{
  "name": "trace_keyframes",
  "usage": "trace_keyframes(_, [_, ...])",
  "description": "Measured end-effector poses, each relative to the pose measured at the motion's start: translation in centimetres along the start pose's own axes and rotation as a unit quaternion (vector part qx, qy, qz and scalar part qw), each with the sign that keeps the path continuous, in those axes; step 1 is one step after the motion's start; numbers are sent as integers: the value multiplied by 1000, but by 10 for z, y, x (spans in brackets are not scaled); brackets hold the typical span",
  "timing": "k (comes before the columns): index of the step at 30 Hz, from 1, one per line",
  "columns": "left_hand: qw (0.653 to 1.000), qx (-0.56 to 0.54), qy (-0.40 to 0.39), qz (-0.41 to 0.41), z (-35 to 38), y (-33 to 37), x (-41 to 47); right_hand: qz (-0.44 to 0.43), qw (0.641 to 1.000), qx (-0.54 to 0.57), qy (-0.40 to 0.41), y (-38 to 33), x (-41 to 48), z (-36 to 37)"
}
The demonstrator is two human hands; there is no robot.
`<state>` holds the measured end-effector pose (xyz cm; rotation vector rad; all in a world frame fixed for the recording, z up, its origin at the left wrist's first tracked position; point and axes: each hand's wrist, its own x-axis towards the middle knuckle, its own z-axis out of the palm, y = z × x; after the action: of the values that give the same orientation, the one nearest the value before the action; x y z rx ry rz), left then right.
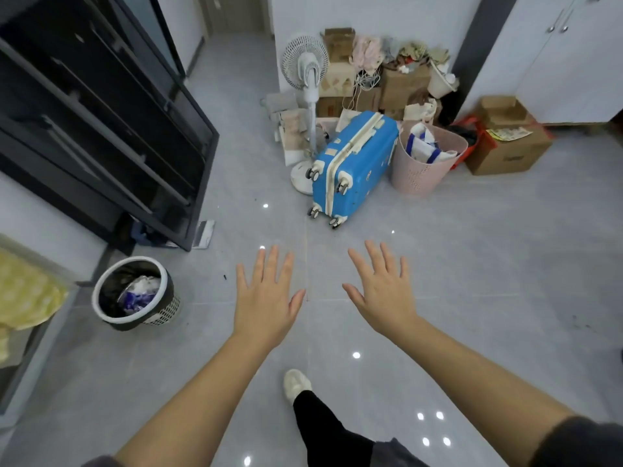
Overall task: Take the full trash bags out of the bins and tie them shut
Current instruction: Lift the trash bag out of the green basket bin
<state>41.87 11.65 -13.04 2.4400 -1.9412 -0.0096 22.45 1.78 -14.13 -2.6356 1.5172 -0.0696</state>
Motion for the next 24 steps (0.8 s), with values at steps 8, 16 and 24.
trace_keyframes(8, [1000,6,-22,-12,12,-107,63,-60,997,-10,-54,-78,118,16])
trace_keyframes(16, [998,5,-24,-61,29,-231,78,-135,987,-12,-89,-195,182,36])
trace_keyframes(24, [996,16,-78,-41,58,-383,71,-96,985,-14,-141,-340,207,85])
